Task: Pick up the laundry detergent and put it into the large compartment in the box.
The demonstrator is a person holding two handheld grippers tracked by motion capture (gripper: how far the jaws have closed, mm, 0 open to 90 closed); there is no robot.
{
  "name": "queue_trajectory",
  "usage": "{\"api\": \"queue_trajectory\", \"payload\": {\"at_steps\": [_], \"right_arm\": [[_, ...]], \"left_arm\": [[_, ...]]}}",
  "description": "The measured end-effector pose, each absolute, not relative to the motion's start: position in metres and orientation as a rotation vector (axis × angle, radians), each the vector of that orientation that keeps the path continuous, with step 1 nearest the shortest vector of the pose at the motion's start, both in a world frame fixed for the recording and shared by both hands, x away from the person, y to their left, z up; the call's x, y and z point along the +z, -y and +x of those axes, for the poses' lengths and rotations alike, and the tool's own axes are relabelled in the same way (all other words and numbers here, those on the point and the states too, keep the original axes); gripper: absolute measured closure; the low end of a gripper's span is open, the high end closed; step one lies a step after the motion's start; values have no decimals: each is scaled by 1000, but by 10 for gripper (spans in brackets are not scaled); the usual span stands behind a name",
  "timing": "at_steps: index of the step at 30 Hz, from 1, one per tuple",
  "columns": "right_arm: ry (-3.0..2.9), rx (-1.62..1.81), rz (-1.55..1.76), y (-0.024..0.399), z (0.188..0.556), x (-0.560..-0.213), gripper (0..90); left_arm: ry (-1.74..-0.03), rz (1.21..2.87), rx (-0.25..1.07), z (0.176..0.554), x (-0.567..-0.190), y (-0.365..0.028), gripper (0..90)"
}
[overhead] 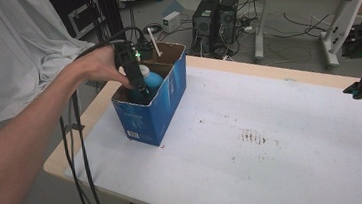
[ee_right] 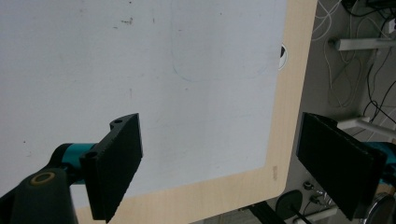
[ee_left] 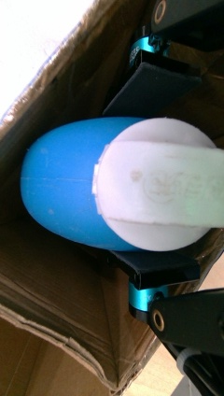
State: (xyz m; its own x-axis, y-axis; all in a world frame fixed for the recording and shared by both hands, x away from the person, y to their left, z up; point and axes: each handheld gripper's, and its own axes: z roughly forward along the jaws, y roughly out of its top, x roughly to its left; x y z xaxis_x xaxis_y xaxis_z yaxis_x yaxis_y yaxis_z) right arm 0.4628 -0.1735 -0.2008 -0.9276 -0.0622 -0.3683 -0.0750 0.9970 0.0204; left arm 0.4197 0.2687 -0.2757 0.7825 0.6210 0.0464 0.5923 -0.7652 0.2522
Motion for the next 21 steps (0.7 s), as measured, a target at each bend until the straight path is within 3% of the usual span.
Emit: {"api": "queue_trajectory", "payload": {"at_steps": [12,21], "right_arm": [[-2761,56,-94,176,462,-198,138],[-2760,55,-83,180,462,-197,137]], "left_arm": [[-963,2747,229,421,-269,-268,262],[-939,2758,247,417,-240,-266,261]]}}
